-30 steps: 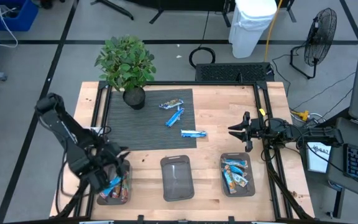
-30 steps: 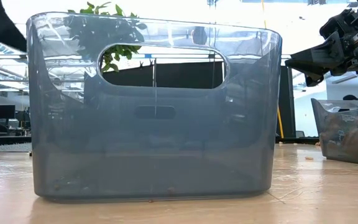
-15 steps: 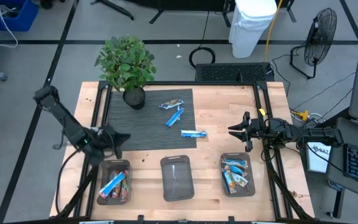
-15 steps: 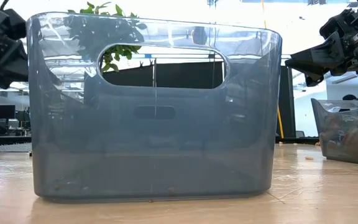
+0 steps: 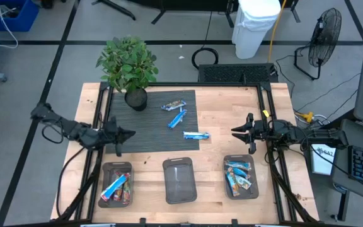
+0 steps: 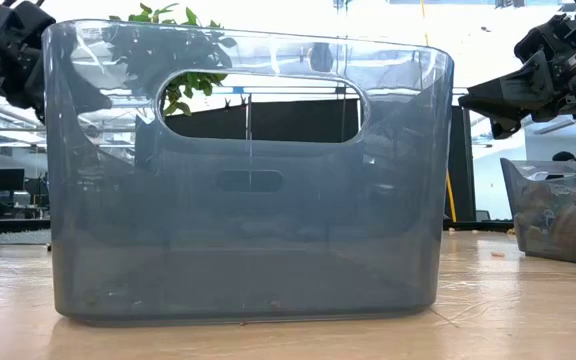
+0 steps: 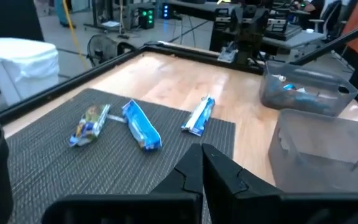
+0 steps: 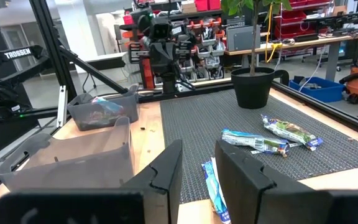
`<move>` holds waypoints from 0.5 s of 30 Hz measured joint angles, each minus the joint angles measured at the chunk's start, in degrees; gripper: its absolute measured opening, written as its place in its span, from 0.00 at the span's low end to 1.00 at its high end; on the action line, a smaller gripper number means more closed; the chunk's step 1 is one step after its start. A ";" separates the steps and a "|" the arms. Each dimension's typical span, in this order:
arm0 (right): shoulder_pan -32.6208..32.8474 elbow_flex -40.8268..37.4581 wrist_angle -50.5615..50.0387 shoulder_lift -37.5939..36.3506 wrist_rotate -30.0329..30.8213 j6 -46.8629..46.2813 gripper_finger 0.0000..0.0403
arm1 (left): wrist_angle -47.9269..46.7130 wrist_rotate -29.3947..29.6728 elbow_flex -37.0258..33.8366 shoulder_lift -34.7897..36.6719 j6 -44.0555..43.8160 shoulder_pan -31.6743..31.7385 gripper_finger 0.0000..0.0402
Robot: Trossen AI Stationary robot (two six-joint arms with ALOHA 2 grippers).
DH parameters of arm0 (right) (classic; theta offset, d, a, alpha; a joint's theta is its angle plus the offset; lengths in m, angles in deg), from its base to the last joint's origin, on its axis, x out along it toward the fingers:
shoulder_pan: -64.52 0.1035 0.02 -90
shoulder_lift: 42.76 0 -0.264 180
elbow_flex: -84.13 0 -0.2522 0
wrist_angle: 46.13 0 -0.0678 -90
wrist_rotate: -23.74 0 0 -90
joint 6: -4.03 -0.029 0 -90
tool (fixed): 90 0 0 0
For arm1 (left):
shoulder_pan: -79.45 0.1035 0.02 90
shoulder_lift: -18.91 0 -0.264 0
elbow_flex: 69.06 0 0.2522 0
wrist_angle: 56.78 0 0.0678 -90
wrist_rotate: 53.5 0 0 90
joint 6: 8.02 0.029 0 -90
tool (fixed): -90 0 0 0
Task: Pick and place Granola Bars by type
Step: Put the blue granola bar into the middle black bin
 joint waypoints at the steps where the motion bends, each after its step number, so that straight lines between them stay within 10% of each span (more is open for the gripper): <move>1: 0.00 -0.01 0.00 0.02 0.01 0.00 0.21 | -0.03 -2.11 0.00 0.80 1.05 1.48 0.01; 15: 0.00 0.00 0.00 0.00 0.00 0.00 0.21 | 0.30 -23.25 -1.61 9.94 9.58 17.96 0.03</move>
